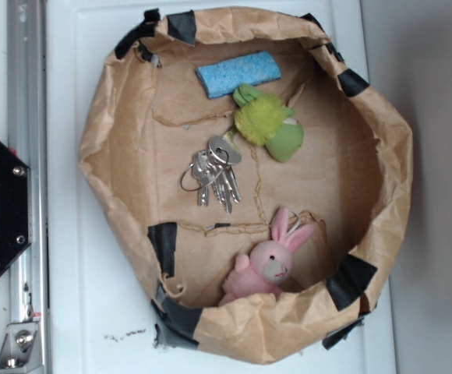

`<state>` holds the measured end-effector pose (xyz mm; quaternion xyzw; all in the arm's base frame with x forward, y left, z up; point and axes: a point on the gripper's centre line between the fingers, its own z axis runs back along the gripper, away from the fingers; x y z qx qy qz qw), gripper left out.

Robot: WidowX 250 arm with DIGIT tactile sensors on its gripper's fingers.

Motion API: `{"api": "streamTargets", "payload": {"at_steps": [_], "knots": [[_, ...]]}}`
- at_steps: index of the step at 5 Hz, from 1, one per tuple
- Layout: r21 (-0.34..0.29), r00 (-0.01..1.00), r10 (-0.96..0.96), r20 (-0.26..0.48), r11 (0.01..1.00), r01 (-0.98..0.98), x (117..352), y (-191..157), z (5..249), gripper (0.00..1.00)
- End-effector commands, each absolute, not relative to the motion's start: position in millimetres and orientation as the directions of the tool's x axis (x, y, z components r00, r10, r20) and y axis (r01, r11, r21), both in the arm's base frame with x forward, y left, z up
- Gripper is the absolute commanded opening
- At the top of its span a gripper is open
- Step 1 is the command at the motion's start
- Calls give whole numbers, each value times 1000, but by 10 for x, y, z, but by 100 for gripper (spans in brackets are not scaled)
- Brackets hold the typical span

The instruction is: Grab the silver keys.

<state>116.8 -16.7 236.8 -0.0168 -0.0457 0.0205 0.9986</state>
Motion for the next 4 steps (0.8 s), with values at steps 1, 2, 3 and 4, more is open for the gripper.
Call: {"api": "streamTargets", "payload": {"at_steps": [1, 2, 3, 4], "knots": [[-35, 995, 42, 91, 999, -39, 1168, -167, 2368, 100], [39, 985, 159, 63, 986, -162, 1603, -181, 2147, 100], [51, 973, 220, 66, 973, -224, 1802, -126, 2008, 100], [93, 947, 310, 87, 944, -317, 2113, -46, 1804, 100]]}}
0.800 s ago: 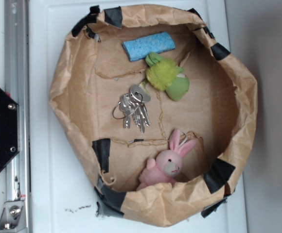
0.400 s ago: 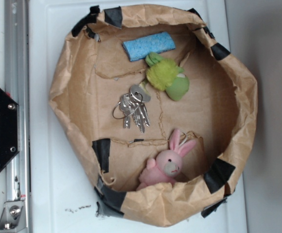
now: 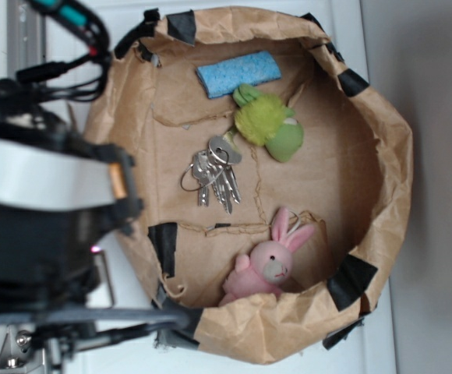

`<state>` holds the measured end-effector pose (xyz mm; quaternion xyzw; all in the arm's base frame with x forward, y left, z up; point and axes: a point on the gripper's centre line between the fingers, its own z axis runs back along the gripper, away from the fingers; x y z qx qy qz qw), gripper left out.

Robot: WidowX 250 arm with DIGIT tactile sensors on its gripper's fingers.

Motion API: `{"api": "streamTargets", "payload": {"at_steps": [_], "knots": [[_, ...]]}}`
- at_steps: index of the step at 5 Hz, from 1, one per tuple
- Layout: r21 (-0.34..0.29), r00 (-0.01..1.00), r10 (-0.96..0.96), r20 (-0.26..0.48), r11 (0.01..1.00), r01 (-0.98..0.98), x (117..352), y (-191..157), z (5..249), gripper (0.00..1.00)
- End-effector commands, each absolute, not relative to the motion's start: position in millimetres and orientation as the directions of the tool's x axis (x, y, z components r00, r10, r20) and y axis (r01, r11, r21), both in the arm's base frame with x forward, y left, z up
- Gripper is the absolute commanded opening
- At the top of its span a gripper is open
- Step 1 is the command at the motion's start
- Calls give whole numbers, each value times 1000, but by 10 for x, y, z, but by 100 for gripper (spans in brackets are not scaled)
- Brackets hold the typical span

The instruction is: Grab the silver keys.

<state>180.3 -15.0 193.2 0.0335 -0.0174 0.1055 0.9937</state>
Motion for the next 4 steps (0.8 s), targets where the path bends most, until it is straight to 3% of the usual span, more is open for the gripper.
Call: {"api": "streamTargets", "payload": {"at_steps": [1, 2, 4], "knots": [[83, 930, 344, 133, 931, -356, 2334, 96, 1669, 100], [52, 916, 357, 182, 927, -372, 2502, 167, 1519, 100], [48, 926, 351, 141, 931, -361, 2603, 239, 1068, 100]]}}
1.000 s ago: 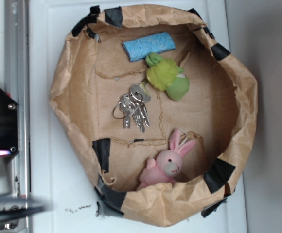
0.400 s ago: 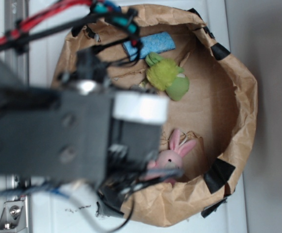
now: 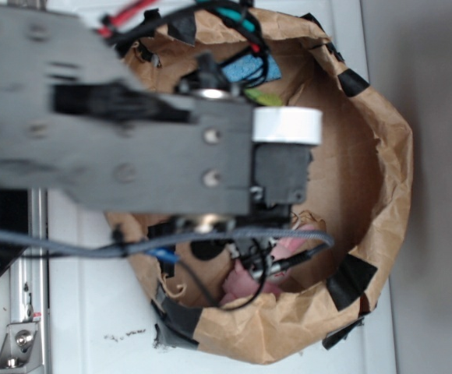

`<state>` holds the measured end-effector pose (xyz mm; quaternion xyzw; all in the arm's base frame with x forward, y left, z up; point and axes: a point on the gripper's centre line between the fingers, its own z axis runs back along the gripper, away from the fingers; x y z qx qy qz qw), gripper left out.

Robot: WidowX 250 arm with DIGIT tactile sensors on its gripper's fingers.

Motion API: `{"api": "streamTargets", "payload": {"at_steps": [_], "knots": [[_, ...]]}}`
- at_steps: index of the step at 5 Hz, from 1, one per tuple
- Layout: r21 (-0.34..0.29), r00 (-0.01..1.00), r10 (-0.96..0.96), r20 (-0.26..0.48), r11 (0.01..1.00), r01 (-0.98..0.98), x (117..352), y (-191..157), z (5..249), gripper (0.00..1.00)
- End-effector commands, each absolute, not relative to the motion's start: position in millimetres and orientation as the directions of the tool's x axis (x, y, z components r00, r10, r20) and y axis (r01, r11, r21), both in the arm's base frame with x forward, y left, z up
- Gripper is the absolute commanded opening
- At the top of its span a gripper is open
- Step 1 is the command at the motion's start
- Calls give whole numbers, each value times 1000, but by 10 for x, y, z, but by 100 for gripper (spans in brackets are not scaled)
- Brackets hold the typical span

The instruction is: Grab the silver keys.

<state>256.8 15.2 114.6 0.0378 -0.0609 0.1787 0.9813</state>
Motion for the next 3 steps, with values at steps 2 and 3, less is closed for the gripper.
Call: {"api": "streamTargets", "payload": {"at_steps": [2, 3], "knots": [[4, 932, 361, 42, 932, -361, 2707, 282, 748, 100], [18, 928, 369, 41, 929, -370, 2760, 316, 691, 100]]}}
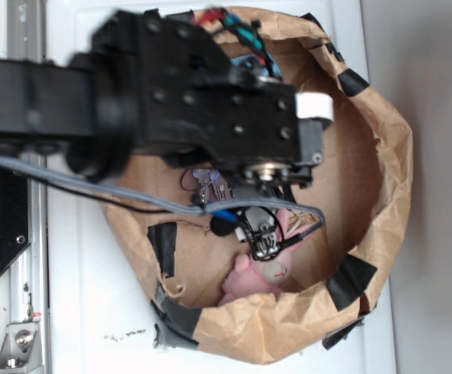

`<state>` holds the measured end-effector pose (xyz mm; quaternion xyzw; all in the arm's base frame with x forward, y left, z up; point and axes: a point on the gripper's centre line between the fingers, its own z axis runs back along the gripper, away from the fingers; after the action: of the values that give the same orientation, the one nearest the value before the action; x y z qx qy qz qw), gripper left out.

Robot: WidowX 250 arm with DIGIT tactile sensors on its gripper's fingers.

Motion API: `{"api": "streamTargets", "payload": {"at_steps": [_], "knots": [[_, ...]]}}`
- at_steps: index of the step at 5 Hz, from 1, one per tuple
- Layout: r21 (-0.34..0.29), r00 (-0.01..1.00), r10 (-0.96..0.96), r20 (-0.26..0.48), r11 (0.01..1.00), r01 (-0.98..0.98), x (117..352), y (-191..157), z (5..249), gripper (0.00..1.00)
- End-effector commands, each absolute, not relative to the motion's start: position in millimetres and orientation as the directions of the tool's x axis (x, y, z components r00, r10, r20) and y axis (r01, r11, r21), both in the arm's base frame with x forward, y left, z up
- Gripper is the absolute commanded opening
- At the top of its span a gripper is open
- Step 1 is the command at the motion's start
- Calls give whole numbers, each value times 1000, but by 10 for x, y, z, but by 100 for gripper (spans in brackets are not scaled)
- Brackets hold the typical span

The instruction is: Grab the silver keys.

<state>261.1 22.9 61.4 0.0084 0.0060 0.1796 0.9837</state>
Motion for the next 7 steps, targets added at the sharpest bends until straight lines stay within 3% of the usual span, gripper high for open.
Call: {"api": "streamTargets", "payload": {"at_steps": [1, 2, 4, 5, 7], "knots": [[31, 929, 366, 56, 929, -368, 2770, 332, 680, 100], [58, 932, 358, 64, 931, -361, 2745, 376, 636, 100], [116, 958, 287, -23, 952, -283, 2487, 304, 320, 100], [128, 961, 276, -18, 954, -271, 2229, 343, 205, 0], [114, 959, 283, -29, 954, -278, 2270, 341, 242, 0]]}}
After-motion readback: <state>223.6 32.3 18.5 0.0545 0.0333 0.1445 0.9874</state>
